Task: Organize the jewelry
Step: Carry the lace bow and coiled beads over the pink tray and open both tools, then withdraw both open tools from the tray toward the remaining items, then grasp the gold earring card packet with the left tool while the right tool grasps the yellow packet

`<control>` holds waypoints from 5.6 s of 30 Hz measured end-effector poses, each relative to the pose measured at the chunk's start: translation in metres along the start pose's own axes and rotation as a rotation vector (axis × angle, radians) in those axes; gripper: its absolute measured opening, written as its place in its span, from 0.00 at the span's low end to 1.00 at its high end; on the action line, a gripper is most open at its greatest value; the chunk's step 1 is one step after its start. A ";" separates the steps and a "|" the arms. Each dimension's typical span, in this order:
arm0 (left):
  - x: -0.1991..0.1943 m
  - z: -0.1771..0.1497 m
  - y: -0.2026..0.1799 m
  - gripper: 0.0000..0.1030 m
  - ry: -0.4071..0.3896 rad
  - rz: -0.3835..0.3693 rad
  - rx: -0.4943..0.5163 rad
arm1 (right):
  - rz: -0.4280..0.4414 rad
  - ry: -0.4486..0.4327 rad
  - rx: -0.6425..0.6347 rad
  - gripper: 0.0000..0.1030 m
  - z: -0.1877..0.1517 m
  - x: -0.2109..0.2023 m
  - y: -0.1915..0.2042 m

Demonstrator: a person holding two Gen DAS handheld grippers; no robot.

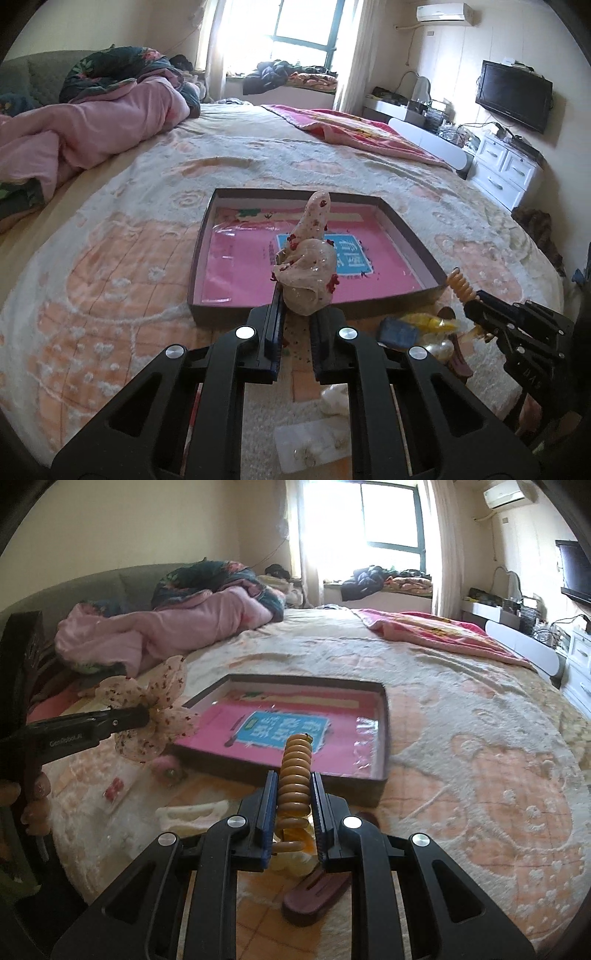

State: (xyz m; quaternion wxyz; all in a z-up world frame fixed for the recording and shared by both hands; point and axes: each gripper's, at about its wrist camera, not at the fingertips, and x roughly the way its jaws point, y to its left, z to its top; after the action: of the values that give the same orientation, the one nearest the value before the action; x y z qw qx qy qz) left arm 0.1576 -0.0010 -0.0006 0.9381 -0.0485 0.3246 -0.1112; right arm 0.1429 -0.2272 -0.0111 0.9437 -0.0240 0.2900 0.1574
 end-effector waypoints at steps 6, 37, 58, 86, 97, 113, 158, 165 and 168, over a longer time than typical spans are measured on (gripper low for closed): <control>0.009 0.017 0.004 0.06 -0.002 0.020 -0.023 | -0.012 -0.003 0.015 0.17 0.012 0.008 -0.013; 0.094 0.029 0.034 0.07 0.079 0.074 -0.064 | -0.056 0.140 0.040 0.17 0.051 0.117 -0.054; 0.064 0.023 0.033 0.61 0.022 0.108 -0.052 | -0.051 0.112 0.075 0.40 0.034 0.111 -0.060; -0.040 -0.009 0.017 0.89 -0.159 0.148 -0.046 | 0.002 -0.028 -0.017 0.68 0.008 0.006 -0.010; -0.051 -0.048 0.018 0.89 -0.083 0.170 0.005 | 0.019 -0.008 -0.084 0.68 -0.015 -0.010 0.011; -0.044 -0.083 -0.020 0.89 0.002 0.103 0.112 | 0.029 0.033 -0.123 0.68 -0.038 -0.021 0.025; 0.012 -0.103 -0.034 0.55 0.146 0.101 0.127 | -0.009 0.081 -0.077 0.10 -0.030 0.026 -0.025; -0.003 -0.099 -0.035 0.55 0.112 0.079 0.114 | 0.011 0.048 -0.033 0.10 -0.029 0.008 -0.029; -0.012 -0.093 -0.036 0.55 0.078 0.080 0.115 | 0.028 0.036 -0.031 0.10 -0.030 0.000 -0.027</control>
State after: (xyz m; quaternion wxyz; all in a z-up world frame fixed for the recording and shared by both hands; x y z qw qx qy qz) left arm 0.0843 -0.0346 -0.0606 0.9297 0.0231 0.3554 -0.0937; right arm 0.1352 -0.2566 -0.0369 0.9355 -0.0374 0.3047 0.1746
